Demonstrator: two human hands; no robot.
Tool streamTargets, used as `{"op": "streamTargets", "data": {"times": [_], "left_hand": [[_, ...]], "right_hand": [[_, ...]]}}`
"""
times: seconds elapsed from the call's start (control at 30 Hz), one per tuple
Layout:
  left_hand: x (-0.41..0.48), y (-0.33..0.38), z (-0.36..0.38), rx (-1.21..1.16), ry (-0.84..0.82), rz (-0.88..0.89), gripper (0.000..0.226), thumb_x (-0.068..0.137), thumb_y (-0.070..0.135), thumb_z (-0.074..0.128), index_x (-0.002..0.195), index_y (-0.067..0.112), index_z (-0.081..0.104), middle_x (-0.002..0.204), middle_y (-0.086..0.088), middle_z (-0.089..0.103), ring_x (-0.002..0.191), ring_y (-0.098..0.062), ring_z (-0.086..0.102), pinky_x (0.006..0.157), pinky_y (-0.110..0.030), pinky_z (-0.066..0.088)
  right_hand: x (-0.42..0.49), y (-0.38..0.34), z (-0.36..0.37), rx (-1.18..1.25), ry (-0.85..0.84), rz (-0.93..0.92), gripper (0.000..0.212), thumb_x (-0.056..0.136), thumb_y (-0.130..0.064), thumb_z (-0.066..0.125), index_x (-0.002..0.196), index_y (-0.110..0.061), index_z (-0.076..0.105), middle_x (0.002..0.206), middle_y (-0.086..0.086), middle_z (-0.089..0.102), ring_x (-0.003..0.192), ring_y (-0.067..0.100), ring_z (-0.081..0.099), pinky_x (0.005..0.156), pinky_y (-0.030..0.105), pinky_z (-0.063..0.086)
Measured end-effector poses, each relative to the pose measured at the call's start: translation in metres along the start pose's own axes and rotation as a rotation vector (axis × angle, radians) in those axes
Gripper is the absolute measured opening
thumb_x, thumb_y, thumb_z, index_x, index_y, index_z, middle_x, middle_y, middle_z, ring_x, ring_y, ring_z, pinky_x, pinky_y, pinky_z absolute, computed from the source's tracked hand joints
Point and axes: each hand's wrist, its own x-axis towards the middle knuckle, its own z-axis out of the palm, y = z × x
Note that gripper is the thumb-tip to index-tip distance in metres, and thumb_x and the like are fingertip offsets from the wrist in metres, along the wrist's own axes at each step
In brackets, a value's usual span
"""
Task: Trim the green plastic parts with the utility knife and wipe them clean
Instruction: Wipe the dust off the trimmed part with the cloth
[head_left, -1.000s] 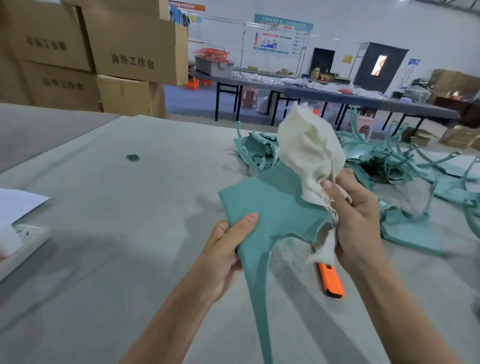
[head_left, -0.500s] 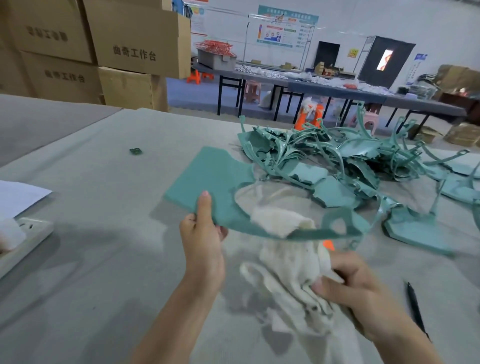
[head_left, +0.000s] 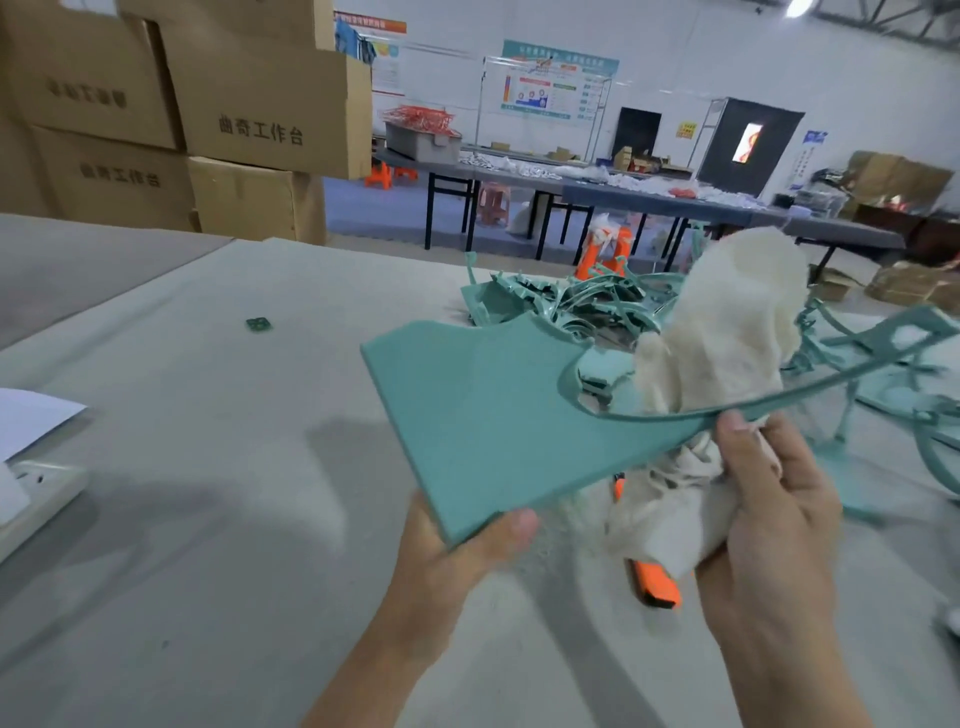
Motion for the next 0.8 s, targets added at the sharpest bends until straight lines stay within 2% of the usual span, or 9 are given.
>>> {"op": "streamTargets", "data": {"times": [0.07, 0.13, 0.23, 0.3, 0.4, 0.5, 0.57, 0.73, 0.8], "left_hand": [[0.002, 0.009, -0.018, -0.244, -0.004, -0.189, 0.056, 0.084, 0.04, 0.066, 0.128, 0.006, 0.059, 0.104, -0.005, 0.073, 0.091, -0.019, 0.069, 0.072, -0.03, 0.056], [0.002, 0.013, -0.04, -0.453, -0.069, -0.26, 0.077, 0.072, 0.049, 0.076, 0.13, 0.003, 0.057, 0.124, -0.017, 0.063, 0.105, -0.032, 0.064, 0.077, -0.041, 0.056], [-0.001, 0.016, -0.048, -0.397, -0.052, -0.338, 0.077, 0.038, 0.049, 0.094, 0.106, 0.017, 0.075, 0.111, -0.017, 0.069, 0.088, -0.035, 0.07, 0.064, -0.042, 0.058], [-0.002, 0.016, -0.036, -0.311, -0.013, -0.379, 0.06, 0.045, 0.033, 0.095, 0.1, 0.02, 0.077, 0.109, -0.016, 0.071, 0.086, -0.031, 0.072, 0.061, -0.039, 0.059], [-0.004, 0.015, -0.017, -0.398, 0.109, -0.339, 0.038, 0.067, 0.004, 0.07, 0.104, 0.014, 0.075, 0.115, -0.015, 0.069, 0.098, -0.028, 0.07, 0.065, -0.036, 0.059], [-0.007, 0.018, 0.002, -0.474, 0.181, -0.224, 0.04, 0.068, 0.004, 0.065, 0.105, 0.014, 0.075, 0.114, -0.013, 0.07, 0.101, -0.025, 0.069, 0.07, -0.034, 0.058], [-0.007, 0.019, 0.013, -0.486, 0.256, -0.136, 0.038, 0.071, 0.003, 0.063, 0.104, 0.017, 0.076, 0.115, -0.011, 0.07, 0.104, -0.025, 0.068, 0.075, -0.034, 0.058], [0.004, 0.02, 0.017, -0.488, 0.327, -0.001, 0.032, 0.081, 0.004, 0.061, 0.103, 0.021, 0.076, 0.115, -0.009, 0.07, 0.105, -0.025, 0.067, 0.078, -0.034, 0.057], [0.012, 0.02, 0.01, -0.425, 0.356, 0.085, 0.027, 0.081, 0.007, 0.066, 0.099, 0.024, 0.077, 0.112, -0.004, 0.072, 0.104, -0.021, 0.068, 0.08, -0.034, 0.056]], "right_hand": [[0.016, -0.01, -0.007, 0.017, 0.026, -0.022, 0.01, 0.089, -0.013, 0.058, 0.095, -0.015, 0.066, 0.089, -0.004, 0.072, 0.081, 0.006, 0.066, 0.072, 0.019, 0.055], [0.03, -0.023, -0.01, 0.004, -0.015, -0.02, 0.018, 0.092, -0.008, 0.053, 0.087, -0.017, 0.069, 0.088, -0.006, 0.072, 0.08, 0.005, 0.066, 0.073, 0.019, 0.055], [0.04, -0.033, -0.006, -0.055, -0.142, 0.036, 0.02, 0.086, -0.007, 0.056, 0.08, -0.017, 0.072, 0.082, -0.003, 0.074, 0.072, 0.008, 0.069, 0.065, 0.02, 0.056], [0.041, -0.034, 0.003, -0.058, -0.254, 0.086, 0.015, 0.082, -0.01, 0.059, 0.085, -0.015, 0.074, 0.084, 0.001, 0.075, 0.071, 0.012, 0.07, 0.063, 0.022, 0.057], [0.037, -0.025, 0.016, -0.11, -0.31, 0.046, 0.018, 0.09, -0.017, 0.057, 0.09, -0.02, 0.075, 0.089, 0.001, 0.075, 0.077, 0.013, 0.069, 0.068, 0.024, 0.058], [0.02, 0.0, 0.027, -0.55, -0.261, -0.186, 0.018, 0.1, -0.025, 0.055, 0.1, -0.014, 0.07, 0.1, 0.004, 0.069, 0.091, 0.014, 0.065, 0.079, 0.022, 0.051], [0.005, 0.016, 0.031, -0.777, -0.245, -0.318, 0.025, 0.1, -0.028, 0.048, 0.087, -0.012, 0.062, 0.092, -0.001, 0.058, 0.086, 0.007, 0.055, 0.074, 0.016, 0.041], [-0.024, 0.038, 0.03, -0.818, -0.303, -0.262, 0.03, 0.098, -0.028, 0.044, 0.079, -0.011, 0.059, 0.084, -0.003, 0.051, 0.08, 0.009, 0.051, 0.069, 0.016, 0.038], [-0.035, 0.041, 0.023, -0.853, -0.409, -0.189, 0.029, 0.097, -0.026, 0.047, 0.072, -0.015, 0.058, 0.08, -0.004, 0.051, 0.077, 0.007, 0.051, 0.068, 0.017, 0.038]]}}
